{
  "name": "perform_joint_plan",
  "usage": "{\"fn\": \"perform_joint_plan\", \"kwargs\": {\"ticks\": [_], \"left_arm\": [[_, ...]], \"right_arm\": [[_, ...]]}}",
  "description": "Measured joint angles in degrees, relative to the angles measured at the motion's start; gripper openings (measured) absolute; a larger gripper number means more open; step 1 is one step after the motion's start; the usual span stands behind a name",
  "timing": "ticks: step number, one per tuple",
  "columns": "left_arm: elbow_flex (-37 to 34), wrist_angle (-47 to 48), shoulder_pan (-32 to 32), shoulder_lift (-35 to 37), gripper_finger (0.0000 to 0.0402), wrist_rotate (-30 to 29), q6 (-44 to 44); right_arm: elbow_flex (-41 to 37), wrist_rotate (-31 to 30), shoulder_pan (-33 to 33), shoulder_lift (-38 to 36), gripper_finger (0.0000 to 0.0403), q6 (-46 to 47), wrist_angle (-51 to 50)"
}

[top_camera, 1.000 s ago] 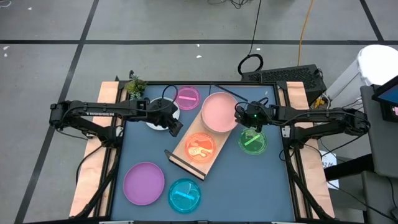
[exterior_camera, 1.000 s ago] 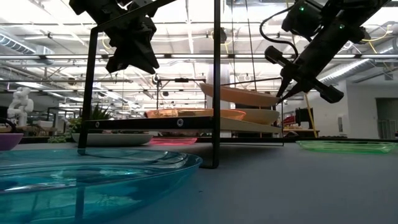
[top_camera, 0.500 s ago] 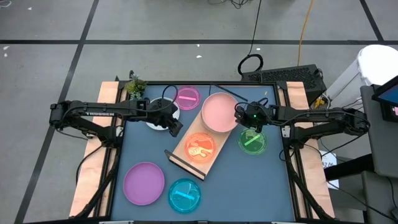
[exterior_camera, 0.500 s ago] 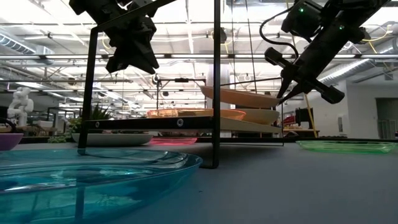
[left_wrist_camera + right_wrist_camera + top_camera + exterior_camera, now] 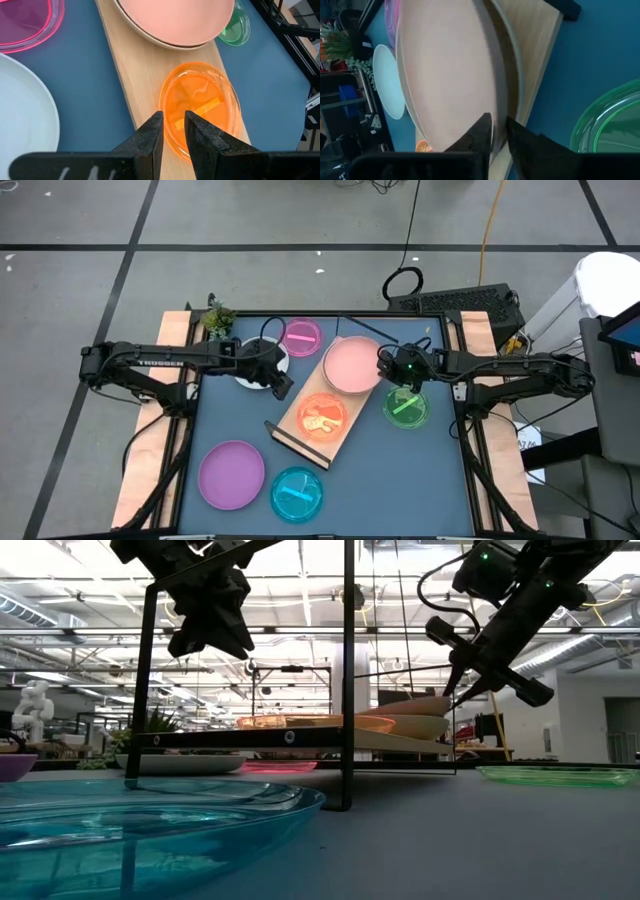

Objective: Place and stack plates onto a shelf
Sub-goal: Stack the light pink plate on top of the gray plate on the shelf

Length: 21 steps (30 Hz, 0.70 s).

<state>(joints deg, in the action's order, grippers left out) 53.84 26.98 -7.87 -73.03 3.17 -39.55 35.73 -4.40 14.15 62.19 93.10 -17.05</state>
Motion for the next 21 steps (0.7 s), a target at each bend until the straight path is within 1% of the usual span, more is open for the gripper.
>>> {"fn": "perform_joint_plan", "kwargs": {"ticks": [5,10,13,16,18,21], "left_arm": [[0.0,0.0,0.8,0.0,0.0083,0.0,-0.3],[0.0,0.4,2.0,0.0,0.0083,0.0,-1.9],[0.0,0.8,3.1,0.0,0.0083,0.0,-3.3],[0.0,0.8,4.6,0.0,0.0083,0.0,-4.7],[0.0,0.7,5.6,0.0,0.0083,-0.2,-5.3],[0.0,0.7,6.8,0.0,0.0083,-0.5,-5.7]], "right_arm": [[0.0,0.2,0.0,0.0,0.009,-1.0,0.1],[0.0,4.8,-0.5,-0.8,0.0112,-2.2,0.1],[0.0,6.0,-1.1,-3.2,0.0113,-2.5,-2.0],[0.0,6.0,-1.7,-6.7,0.0107,-2.3,-0.8],[1.3,5.7,-2.1,-8.3,0.0099,-2.3,-0.7],[5.1,4.2,-2.4,-8.5,0.0082,-5.0,-0.6]]}}
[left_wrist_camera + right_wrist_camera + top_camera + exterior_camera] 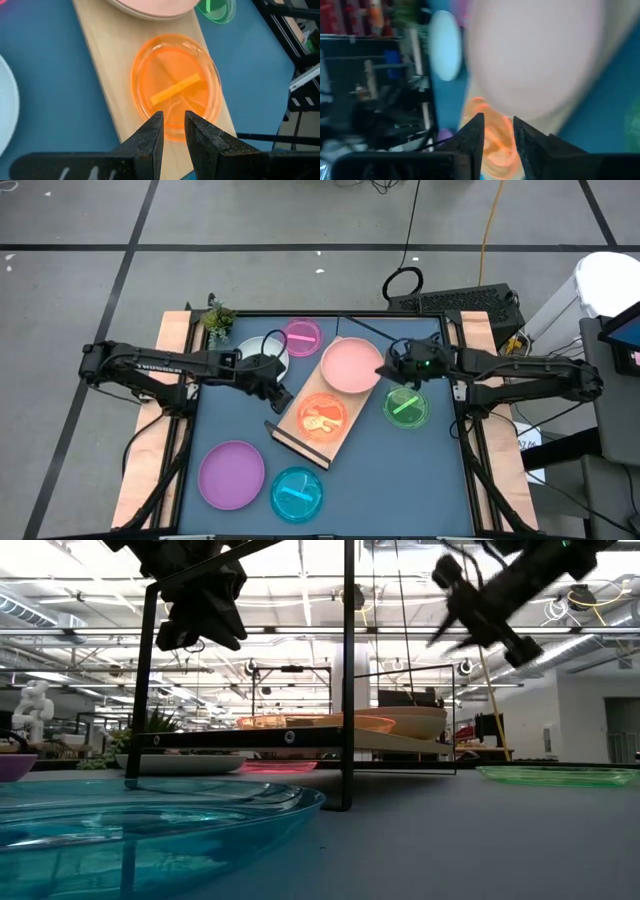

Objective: Place and stack plates onto a shelf
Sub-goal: Stack the light pink plate on top of the gray plate on the shelf

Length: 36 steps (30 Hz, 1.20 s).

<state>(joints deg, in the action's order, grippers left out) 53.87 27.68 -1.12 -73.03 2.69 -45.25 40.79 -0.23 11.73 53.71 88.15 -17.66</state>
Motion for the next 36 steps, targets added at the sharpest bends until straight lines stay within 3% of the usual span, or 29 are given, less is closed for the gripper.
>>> {"fn": "perform_joint_plan", "kwargs": {"ticks": [5,10,17,24,36], "left_arm": [[0.0,0.0,0.5,0.0,0.0083,-0.2,-0.4],[0.0,0.1,0.5,0.0,0.0083,-0.2,-1.9],[0.0,0.0,0.5,0.0,0.0083,1.4,-3.6],[0.0,-0.8,2.2,0.0,0.0083,3.2,-7.4],[0.0,1.4,6.4,0.0,0.0083,0.2,-10.6]], "right_arm": [[10.0,-3.0,0.2,5.0,0.0047,-8.1,-2.4],[23.5,-4.2,0.7,14.8,0.0007,-22.1,-9.4],[40.4,-2.6,1.2,30.4,0.0001,-42.0,-23.0],[42.0,1.7,3.4,39.1,0.0,-51.0,-25.4],[42.0,1.7,3.7,46.6,0.0,-59.0,-27.6]]}}
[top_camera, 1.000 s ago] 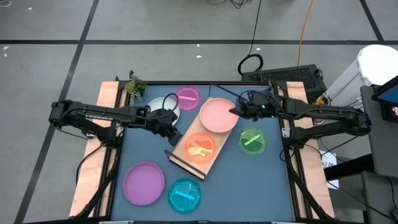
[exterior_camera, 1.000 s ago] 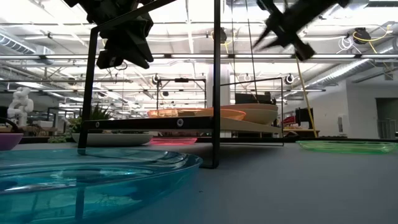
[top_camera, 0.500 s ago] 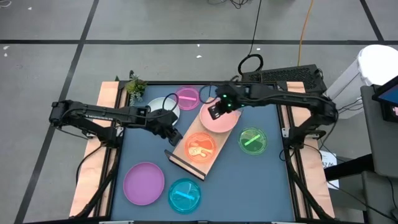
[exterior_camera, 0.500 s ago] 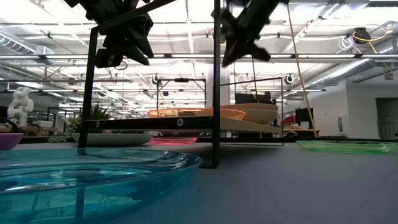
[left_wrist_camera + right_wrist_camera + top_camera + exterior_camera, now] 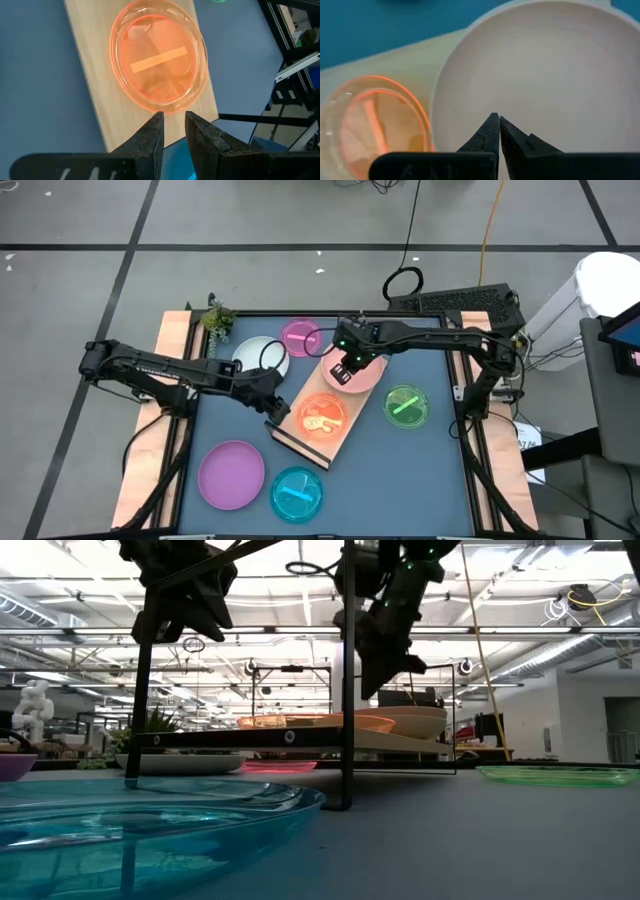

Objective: Place and stack plates onto a shelf
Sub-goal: Stack the light pink plate on top of the gray plate on the shelf

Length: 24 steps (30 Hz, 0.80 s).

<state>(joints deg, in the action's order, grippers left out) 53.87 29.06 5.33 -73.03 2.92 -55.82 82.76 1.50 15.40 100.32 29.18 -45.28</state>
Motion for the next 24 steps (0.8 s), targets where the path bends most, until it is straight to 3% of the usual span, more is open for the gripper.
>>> {"fn": "perform_joint_plan", "kwargs": {"ticks": [13,24], "left_arm": [[0.0,1.6,0.4,0.8,0.0083,0.7,0.2],[0.0,11.6,1.3,8.5,0.0083,-2.0,0.0]], "right_arm": [[0.0,-0.2,0.3,5.6,0.0,-1.2,0.7],[-0.3,-1.4,-0.9,5.5,0.0,-1.2,-0.1]]}}
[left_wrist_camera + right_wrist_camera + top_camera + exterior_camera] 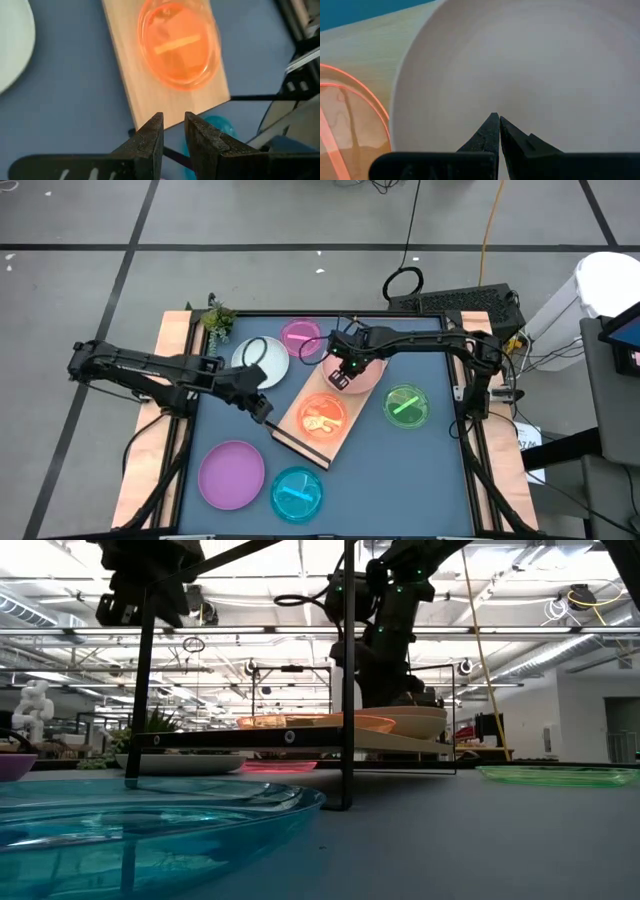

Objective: Place and stack plates onto a shelf
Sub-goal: Stack the light pink plate on top of the gray plate on the shelf

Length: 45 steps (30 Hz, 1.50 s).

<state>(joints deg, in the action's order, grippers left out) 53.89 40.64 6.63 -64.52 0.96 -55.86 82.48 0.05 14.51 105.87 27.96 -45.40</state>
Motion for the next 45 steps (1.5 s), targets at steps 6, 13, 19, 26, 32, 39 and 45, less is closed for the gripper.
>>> {"fn": "perform_joint_plan", "kwargs": {"ticks": [6,13,19,26,32,39,45], "left_arm": [[0.0,2.9,0.0,3.6,0.0083,-3.7,0.0],[0.0,3.7,0.2,3.9,0.0083,-4.1,0.3],[0.0,3.9,0.6,3.8,0.0083,-4.1,0.6],[0.0,7.9,3.1,3.8,0.0083,-7.3,0.6],[0.0,12.2,4.5,3.8,0.0083,-6.5,2.9],[-5.8,12.8,3.4,3.8,0.0083,0.5,2.9],[-9.5,12.1,3.4,3.8,0.0083,5.5,-3.5]], "right_arm": [[-2.2,-0.2,-1.6,-0.1,0.0,1.4,1.1],[-2.9,-0.3,-2.5,-0.2,0.0,2.7,1.7],[-3.1,0.0,-2.5,-0.4,0.0,4.4,3.2],[-3.2,0.1,-2.5,-4.4,0.0,5.5,3.0],[-3.2,0.1,-2.7,-12.4,0.0,6.0,-1.3],[-3.4,-4.8,-4.1,-21.7,0.0,9.3,-10.7],[-11.8,-8.8,-5.3,-29.1,0.0,9.5,-7.4]]}}
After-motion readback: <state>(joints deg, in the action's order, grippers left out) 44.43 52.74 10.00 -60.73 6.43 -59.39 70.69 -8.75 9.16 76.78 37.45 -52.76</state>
